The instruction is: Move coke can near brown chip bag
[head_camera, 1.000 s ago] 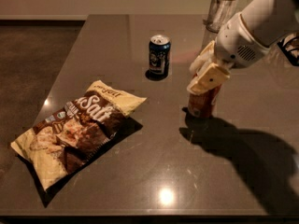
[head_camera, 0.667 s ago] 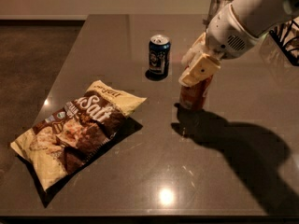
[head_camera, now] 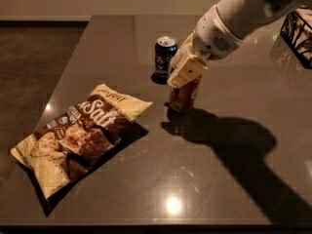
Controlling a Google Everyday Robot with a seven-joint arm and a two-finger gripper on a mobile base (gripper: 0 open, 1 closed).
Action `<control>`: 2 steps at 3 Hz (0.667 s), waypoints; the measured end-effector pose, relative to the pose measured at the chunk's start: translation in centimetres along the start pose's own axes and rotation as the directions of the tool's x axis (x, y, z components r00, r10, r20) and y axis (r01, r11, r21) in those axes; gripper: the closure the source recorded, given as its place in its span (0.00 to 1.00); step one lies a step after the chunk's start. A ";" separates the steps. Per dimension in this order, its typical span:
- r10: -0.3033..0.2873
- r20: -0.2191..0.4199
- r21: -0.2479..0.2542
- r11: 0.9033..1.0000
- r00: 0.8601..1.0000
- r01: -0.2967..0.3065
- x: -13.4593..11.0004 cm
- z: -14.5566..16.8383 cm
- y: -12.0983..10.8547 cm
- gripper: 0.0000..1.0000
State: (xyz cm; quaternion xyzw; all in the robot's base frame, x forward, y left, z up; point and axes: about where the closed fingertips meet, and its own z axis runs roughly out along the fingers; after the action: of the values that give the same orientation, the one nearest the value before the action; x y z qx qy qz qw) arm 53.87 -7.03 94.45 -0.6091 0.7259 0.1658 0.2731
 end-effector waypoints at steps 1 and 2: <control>-0.034 -0.002 -0.018 0.999 0.999 0.034 -1.4 1.7 0.3 1.00; -0.078 -0.011 -0.027 0.997 0.997 0.077 -2.7 2.6 1.0 0.85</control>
Offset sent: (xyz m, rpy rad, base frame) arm -0.0059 0.0583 -0.0055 -0.0465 -0.0432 0.1234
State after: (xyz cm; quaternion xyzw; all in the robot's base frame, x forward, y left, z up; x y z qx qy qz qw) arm 53.67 -3.16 93.89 -0.6413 0.7011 0.1610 0.2669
